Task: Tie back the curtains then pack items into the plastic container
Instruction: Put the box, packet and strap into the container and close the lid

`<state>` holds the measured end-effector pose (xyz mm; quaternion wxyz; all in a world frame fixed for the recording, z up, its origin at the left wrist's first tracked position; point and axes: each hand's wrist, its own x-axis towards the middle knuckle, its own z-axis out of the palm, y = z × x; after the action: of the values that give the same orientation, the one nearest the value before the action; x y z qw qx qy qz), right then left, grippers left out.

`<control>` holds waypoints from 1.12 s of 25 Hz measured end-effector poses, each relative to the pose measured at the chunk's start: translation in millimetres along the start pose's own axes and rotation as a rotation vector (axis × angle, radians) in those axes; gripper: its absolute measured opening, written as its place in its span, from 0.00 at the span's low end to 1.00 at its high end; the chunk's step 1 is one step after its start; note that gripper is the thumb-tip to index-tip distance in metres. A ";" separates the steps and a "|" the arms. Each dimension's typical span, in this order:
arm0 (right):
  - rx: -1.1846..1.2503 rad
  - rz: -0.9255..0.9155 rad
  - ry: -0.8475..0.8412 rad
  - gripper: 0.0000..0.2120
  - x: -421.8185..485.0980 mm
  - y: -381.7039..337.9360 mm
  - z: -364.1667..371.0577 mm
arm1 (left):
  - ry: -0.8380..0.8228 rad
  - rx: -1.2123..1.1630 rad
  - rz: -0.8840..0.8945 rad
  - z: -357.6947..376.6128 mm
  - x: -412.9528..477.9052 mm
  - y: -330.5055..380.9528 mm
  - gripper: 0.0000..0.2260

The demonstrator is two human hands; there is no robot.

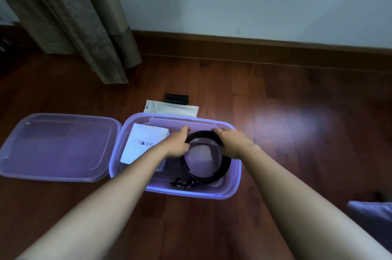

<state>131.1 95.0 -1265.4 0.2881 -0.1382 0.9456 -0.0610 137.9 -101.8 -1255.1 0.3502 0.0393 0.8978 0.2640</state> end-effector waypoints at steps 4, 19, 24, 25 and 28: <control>-0.326 0.000 0.105 0.27 -8.6 -8.7 6.5 | 0.185 0.404 0.000 13.5 0.7 4.7 0.12; -0.347 -0.159 0.580 0.31 -9.5 -16.5 26.7 | 0.721 0.236 0.191 -20.5 -20.0 14.6 0.19; -0.234 -0.012 0.547 0.37 -10.4 -14.8 25.9 | 0.694 0.261 0.152 -79.6 39.2 -4.1 0.14; -0.229 -0.011 0.535 0.38 -10.5 -14.6 25.2 | 0.580 0.312 0.140 -86.1 55.3 -8.1 0.17; -0.213 -0.040 0.540 0.38 -8.0 -14.5 27.4 | 0.353 0.435 0.089 -92.5 95.2 -19.2 0.22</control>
<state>156.1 82.6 -1281.0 0.0086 -0.1651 0.9862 -0.0014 8.5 -135.2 -1265.7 0.1599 0.1060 0.9779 0.0832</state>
